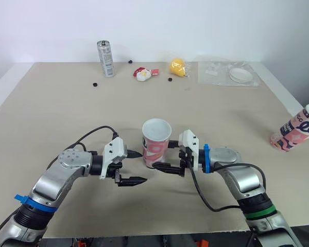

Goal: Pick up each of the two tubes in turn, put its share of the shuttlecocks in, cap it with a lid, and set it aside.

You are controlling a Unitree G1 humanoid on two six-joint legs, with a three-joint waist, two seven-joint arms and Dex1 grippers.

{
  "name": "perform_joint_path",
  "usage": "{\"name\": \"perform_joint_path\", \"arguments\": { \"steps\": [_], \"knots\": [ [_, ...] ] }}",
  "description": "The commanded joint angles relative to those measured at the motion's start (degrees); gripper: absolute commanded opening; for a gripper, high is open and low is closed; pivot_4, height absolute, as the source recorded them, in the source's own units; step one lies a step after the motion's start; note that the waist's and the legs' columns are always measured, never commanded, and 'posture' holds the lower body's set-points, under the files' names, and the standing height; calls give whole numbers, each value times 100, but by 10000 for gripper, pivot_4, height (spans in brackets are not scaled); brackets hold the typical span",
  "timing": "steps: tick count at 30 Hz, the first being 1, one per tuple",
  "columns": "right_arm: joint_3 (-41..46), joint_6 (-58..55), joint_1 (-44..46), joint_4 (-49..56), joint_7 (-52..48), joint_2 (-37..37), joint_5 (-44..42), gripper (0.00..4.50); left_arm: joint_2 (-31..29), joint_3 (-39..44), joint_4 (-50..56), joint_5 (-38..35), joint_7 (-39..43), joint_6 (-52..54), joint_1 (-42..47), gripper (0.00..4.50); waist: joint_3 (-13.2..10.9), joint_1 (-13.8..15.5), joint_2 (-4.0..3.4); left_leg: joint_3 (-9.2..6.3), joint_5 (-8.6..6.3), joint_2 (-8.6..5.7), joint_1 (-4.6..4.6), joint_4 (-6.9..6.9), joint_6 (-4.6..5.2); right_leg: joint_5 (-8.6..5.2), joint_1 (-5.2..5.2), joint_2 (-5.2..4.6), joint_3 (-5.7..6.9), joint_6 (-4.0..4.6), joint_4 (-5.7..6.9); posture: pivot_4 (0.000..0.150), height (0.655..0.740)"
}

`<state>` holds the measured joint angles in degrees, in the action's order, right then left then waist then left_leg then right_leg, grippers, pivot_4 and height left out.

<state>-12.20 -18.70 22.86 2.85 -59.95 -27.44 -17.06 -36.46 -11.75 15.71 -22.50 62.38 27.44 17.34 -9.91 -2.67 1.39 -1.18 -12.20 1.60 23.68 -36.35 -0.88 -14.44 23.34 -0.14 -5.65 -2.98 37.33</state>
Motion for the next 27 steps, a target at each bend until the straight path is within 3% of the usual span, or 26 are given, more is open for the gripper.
{"name": "perform_joint_path", "arguments": {
  "steps": [1,3,9,14,20,27],
  "knots": [
    [29,129,44,-3,-16,15,5,39073,33,3,66,14,-22,-96,43,45000,0,0,0,0,0,0,0,0,0,0,0,0,-1,0,0,1500,7400],
    [38,117,44,7,-15,16,-17,32835,25,18,67,10,-35,-98,34,45000,0,0,0,1,0,0,0,0,0,0,0,0,-1,0,0,1500,7400],
    [176,-1,-90,246,-49,-112,-168,32835,-63,287,131,-144,-104,14,159,45000,0,1,0,0,0,0,0,-3,0,0,0,0,0,1,4,1500,7400],
    [969,-422,-514,798,378,-345,-602,32835,-120,699,232,-402,-256,254,512,45000,0,30,0,-7,0,-3,8,-10,0,0,1,-3,6,-2,6,1500,7400],
    [2423,-604,-1128,849,1988,-171,-617,32835,944,539,-117,-296,-1021,61,1172,45000,0,120,1,-4,0,-16,12,-26,0,5,-5,-15,1,-19,6,1500,7400],
    [3591,-761,-1088,355,4265,144,-78,32835,2410,-219,-1500,440,-1459,-905,1810,45000,3,141,-3,6,8,-26,12,-32,-4,39,-3,-13,-18,-4,6,1500,7400]
  ]
}}
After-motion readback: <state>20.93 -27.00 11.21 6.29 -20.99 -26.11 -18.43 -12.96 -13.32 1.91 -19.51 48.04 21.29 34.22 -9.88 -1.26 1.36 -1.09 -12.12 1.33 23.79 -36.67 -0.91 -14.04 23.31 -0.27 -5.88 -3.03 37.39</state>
